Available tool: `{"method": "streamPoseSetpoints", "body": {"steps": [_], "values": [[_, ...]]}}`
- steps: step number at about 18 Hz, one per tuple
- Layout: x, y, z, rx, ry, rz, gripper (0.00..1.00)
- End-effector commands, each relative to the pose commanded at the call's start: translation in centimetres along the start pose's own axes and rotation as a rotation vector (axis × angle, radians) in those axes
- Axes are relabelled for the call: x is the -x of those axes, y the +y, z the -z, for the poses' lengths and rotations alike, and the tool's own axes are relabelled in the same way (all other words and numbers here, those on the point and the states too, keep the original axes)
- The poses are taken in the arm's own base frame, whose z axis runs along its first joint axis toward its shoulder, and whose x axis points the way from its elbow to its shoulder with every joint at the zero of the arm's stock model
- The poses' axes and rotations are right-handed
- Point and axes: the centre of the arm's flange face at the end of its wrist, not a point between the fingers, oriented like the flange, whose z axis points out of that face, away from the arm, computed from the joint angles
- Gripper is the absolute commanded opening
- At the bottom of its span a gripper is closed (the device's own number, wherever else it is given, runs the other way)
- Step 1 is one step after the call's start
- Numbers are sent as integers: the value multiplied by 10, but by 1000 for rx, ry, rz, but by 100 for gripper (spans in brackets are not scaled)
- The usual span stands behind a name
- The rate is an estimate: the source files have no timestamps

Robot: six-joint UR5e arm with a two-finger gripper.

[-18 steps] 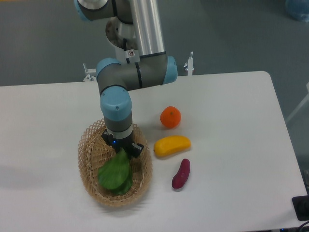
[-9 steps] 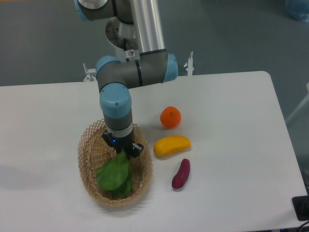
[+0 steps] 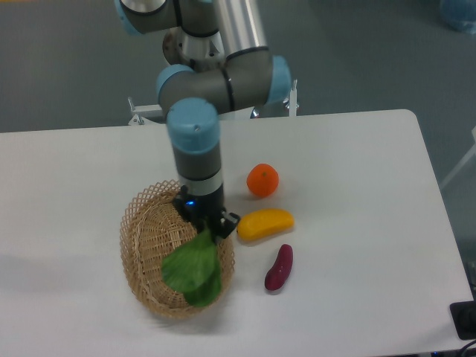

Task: Pick up the green vegetable from the basket
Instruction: 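Lift the bok choy out of the basket and carry it beside the table edge, then hold the bok choy raised in the closed gripper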

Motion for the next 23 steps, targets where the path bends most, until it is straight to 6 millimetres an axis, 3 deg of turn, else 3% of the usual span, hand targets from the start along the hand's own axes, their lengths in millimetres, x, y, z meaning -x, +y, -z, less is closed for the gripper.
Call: {"method": "streamPoseSetpoints", "body": {"steps": [5,8,11,14,23], "values": [[71,55,25,70,34,-87,40],[123,98,43,100,53,-148,40],[156,144,46,118,70,-207,40],[167,160,47,86,78,-205,40],[166,158,50,53,77,-198,40]]}}
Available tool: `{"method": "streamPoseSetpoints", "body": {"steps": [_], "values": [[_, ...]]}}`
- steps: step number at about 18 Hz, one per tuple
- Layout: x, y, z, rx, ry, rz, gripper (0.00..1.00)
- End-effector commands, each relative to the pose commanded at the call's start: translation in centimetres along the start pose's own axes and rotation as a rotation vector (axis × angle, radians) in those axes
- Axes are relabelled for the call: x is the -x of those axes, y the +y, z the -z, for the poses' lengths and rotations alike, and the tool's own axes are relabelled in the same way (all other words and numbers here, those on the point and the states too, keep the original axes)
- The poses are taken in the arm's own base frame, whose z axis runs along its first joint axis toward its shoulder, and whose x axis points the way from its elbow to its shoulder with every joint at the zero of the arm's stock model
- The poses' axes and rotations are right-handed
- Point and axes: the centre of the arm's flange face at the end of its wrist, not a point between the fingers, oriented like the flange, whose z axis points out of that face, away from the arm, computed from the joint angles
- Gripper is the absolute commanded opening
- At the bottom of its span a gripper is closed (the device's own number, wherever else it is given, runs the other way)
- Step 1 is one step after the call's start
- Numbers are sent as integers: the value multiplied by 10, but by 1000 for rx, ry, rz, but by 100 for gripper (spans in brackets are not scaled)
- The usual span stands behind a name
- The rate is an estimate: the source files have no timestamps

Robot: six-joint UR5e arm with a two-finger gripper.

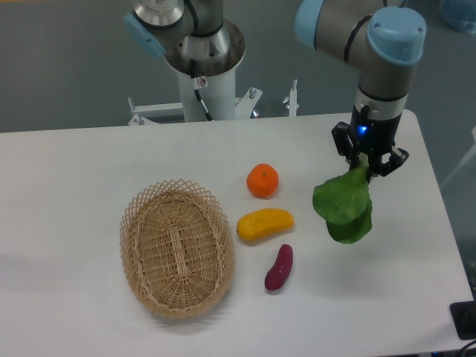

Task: Pick up the green vegetable from the basket
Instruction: 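Hold the bok choy raised in the closed gripper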

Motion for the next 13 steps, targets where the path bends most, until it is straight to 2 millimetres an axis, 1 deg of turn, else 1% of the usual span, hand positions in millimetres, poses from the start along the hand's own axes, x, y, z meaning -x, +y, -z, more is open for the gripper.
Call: {"method": "streamPoseSetpoints", "body": {"steps": [5,8,13], "values": [[0,-7,1,-56,2,13,40],[1,-6,4,-58,-4,14,40],[0,-7,1,-56,-1,13,40]]}}
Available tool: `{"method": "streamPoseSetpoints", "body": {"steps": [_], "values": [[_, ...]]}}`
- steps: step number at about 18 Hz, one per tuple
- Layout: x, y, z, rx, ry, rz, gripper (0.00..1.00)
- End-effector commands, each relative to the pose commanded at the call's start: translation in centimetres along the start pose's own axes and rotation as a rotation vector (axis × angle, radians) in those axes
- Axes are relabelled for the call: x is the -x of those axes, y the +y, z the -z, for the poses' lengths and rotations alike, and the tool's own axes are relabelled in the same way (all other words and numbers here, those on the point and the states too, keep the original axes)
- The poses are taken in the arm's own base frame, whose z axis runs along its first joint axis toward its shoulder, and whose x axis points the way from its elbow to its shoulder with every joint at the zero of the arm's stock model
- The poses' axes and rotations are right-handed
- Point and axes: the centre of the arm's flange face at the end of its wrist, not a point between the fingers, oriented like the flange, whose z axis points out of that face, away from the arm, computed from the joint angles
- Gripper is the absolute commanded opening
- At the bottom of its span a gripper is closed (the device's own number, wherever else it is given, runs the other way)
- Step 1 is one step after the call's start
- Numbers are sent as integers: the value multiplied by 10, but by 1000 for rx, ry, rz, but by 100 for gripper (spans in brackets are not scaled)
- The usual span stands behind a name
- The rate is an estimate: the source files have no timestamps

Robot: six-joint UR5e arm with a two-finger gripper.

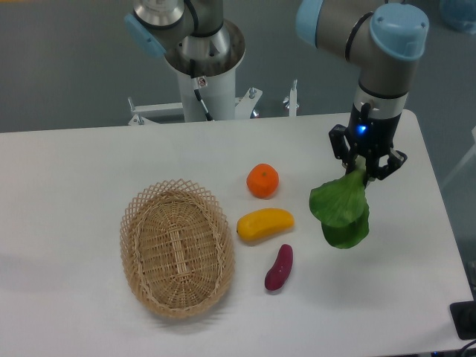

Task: Pick up the green vegetable from the basket
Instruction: 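Hold the bok choy raised in the closed gripper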

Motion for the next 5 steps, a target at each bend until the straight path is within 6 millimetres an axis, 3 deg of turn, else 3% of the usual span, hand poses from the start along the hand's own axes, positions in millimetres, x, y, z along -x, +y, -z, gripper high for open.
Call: {"method": "streamPoseSetpoints", "body": {"steps": [5], "values": [[-3,5,-6,11,12,7,40]]}}
